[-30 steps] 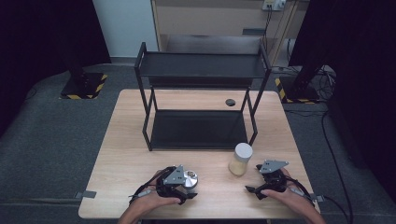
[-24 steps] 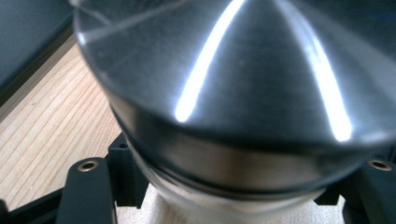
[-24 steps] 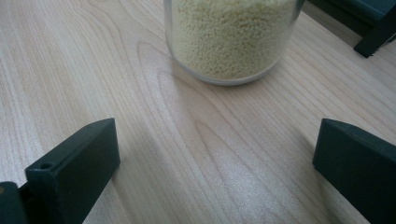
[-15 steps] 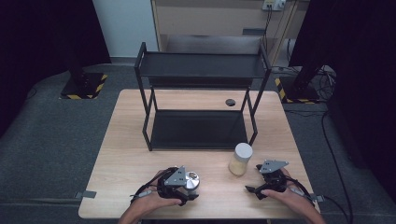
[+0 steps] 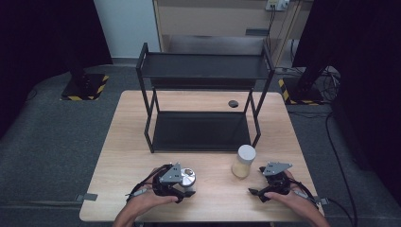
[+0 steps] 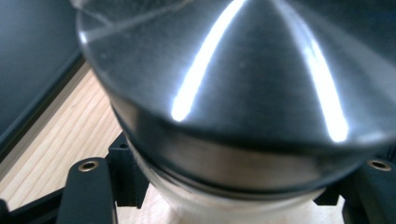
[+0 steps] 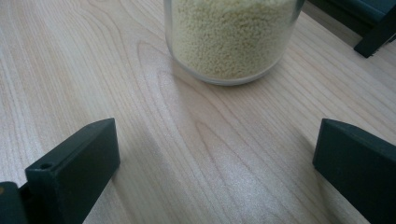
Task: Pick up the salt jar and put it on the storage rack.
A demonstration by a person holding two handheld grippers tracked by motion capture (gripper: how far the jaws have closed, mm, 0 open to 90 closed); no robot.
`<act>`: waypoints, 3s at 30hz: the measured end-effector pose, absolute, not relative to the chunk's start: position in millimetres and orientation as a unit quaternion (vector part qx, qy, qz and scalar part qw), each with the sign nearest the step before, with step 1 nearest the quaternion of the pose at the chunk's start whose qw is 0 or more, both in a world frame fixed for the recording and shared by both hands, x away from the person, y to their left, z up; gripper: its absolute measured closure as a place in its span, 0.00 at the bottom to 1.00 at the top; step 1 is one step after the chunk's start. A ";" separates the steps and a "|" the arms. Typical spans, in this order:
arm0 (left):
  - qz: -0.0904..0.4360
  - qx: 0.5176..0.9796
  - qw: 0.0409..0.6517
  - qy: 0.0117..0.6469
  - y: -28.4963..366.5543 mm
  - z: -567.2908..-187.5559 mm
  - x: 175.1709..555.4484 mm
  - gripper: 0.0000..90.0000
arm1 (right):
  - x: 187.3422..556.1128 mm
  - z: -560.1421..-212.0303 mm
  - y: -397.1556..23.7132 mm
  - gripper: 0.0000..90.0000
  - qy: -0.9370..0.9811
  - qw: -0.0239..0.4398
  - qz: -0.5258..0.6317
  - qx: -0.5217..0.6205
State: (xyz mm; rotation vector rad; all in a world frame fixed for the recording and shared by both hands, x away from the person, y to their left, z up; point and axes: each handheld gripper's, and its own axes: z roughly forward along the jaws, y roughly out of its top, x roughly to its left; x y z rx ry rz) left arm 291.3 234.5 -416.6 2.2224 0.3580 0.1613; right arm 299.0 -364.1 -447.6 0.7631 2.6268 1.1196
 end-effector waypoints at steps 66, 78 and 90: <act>0.140 0.881 0.414 0.183 237.6 -150.3 403.6 0.34 | 298.9 -447.7 -364.0 0.01 0.885 0.093 0.377 0.257; 0.152 0.880 0.407 0.192 224.7 -111.7 406.5 0.34 | 299.0 -447.4 -364.0 0.01 0.885 0.093 0.377 0.257; 0.153 0.876 0.408 0.205 212.6 -100.4 416.1 0.34 | 298.9 -447.4 -364.0 0.01 0.885 0.093 0.377 0.258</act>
